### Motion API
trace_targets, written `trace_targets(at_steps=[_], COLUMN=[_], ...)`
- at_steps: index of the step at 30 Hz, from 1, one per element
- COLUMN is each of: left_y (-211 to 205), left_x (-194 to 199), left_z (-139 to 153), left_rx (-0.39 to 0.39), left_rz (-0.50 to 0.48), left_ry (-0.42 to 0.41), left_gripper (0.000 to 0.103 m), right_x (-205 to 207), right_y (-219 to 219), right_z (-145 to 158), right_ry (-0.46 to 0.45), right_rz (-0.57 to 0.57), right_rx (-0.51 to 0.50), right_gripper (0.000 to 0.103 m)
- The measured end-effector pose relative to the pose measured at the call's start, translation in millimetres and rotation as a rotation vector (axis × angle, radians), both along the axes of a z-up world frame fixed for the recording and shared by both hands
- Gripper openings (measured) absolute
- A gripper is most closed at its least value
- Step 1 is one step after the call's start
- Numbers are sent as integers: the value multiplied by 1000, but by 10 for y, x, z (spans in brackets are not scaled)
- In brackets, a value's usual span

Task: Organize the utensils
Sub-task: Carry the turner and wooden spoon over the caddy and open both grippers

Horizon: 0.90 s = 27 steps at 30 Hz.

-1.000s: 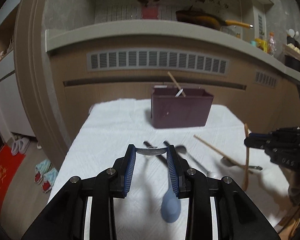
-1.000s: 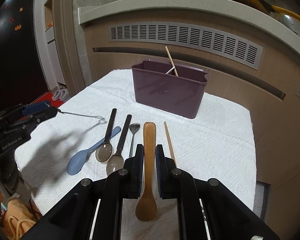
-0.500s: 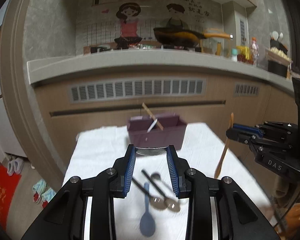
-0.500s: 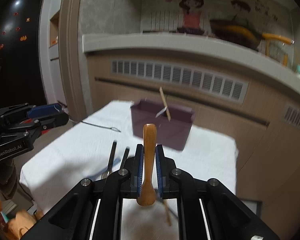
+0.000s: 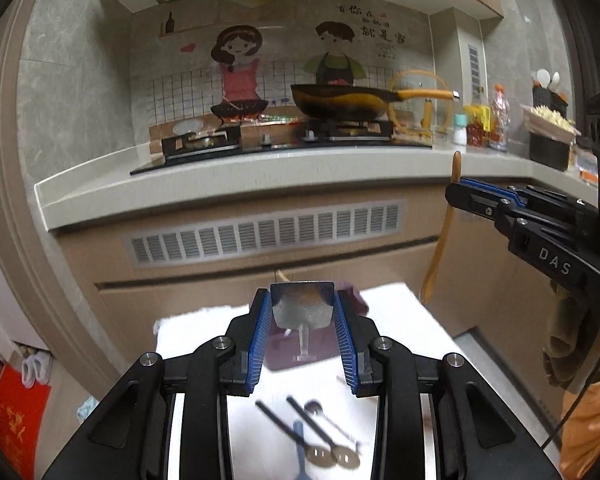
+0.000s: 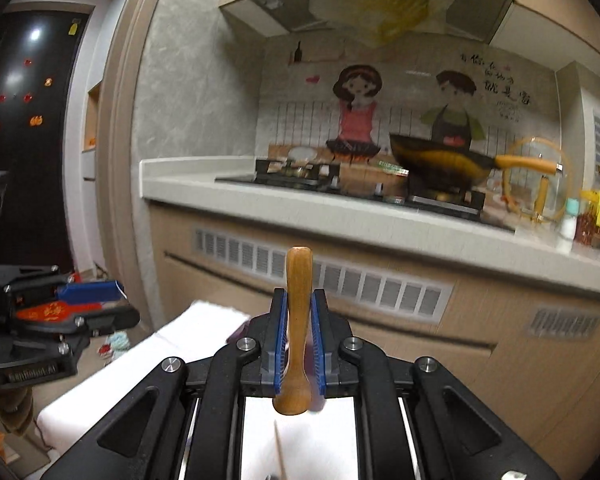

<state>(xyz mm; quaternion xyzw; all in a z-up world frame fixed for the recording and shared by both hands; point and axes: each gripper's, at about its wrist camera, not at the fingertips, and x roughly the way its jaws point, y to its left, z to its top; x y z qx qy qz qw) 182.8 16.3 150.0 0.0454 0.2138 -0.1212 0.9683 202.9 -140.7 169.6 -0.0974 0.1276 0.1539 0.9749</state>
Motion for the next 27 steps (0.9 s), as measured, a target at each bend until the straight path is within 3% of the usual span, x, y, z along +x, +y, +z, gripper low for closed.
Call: trace_targets(at_steps=[4, 8, 15, 20, 27], left_y=[-56, -63, -2, -8, 25], left_x=[264, 712, 1514, 2016, 2392], left_z=[55, -27, -454, -928, -1474], left_rx=[4, -15, -43, -53, -93], left_rz=[-19, -30, -32, -22, -28], left_ry=[-41, -18, 119, 217, 332], left_gripper=[33, 33, 33, 33, 35], right_x=[218, 574, 1350, 1746, 2097], right_y=[46, 92, 72, 73, 62], right_z=[56, -51, -565, -1050, -1718], right_ry=[-39, -30, 108, 225, 429], right_rz=[-3, -4, -14, -22, -1], right_rx=[-8, -25, -7, 2, 18], right_gripper=[11, 11, 11, 11, 12])
